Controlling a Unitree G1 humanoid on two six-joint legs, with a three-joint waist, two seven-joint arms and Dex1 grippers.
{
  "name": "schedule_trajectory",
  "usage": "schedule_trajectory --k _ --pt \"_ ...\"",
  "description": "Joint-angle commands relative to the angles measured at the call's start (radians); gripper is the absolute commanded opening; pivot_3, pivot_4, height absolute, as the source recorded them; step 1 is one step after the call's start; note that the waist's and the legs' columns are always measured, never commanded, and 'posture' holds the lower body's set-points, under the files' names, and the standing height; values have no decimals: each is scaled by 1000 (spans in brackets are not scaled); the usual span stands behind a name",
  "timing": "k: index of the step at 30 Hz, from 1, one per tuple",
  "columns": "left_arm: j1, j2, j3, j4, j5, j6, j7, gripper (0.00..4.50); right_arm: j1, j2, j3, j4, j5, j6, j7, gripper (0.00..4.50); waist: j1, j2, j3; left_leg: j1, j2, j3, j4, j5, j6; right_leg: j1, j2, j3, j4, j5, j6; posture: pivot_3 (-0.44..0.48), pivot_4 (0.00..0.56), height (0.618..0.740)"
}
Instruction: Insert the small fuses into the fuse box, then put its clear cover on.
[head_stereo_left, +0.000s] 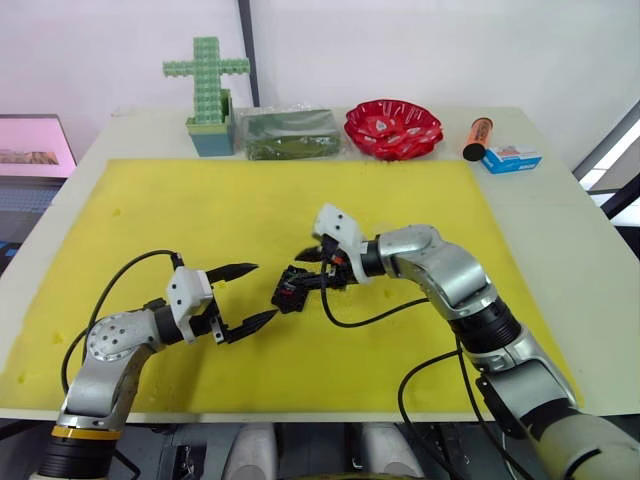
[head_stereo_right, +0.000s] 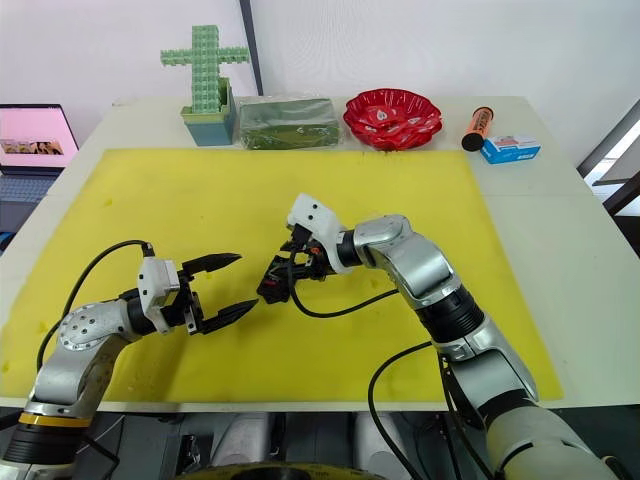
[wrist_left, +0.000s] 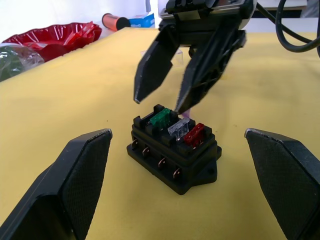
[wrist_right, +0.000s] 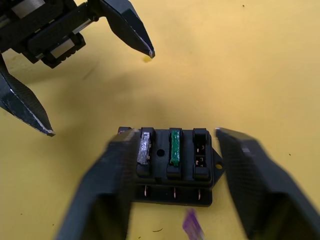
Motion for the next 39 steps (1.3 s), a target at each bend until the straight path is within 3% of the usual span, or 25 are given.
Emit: schedule_trajectory --k 1,2,3,15,20,25,29,39 --pt "4 -3 6 -10 -2 -26 -5 4500 -33 -6 -31 -32 15 -24 8 4043 0 0 0 0 0 0 0 0 0 0 0 0 0 0 0 0 150 740" --pt "5 -3 6 -8 -2 -29 -5 4500 -34 -2 -41 -34 25 -23 9 4397 0 0 0 0 0 0 0 0 0 0 0 0 0 0 0 0 150 740" --pt "7 -2 7 -7 -2 -31 -6 4500 -36 6 -60 -35 41 -16 6 4455 0 0 0 0 0 0 0 0 0 0 0 0 0 0 0 0 150 740" --pt "15 3 16 9 -3 -46 -14 4500 8 -85 -170 -56 112 23 10 4455 0 0 0 0 0 0 0 0 0 0 0 0 0 0 -1 0 150 740" --pt "13 4 17 19 -7 -58 -23 4500 36 -92 -275 -76 242 228 -16 4455 1 0 0 0 0 0 0 0 0 0 0 0 0 0 0 0 150 740" --pt "2 4 13 28 -4 -78 -38 4500 -11 -66 -396 43 366 480 -61 4455 1 0 0 0 0 0 0 0 0 0 0 0 0 0 -1 0 150 740" --pt "6 7 13 24 -3 -89 -45 4500 -39 -81 -391 118 419 576 -34 3253 0 0 0 0 0 0 0 0 0 0 -1 0 0 -1 -3 0 150 740" --pt "30 4 7 -3 -4 -99 -45 4500 -111 -30 -386 359 421 653 -73 3253 1 0 0 0 0 0 0 0 0 0 0 0 0 0 0 0 150 740"
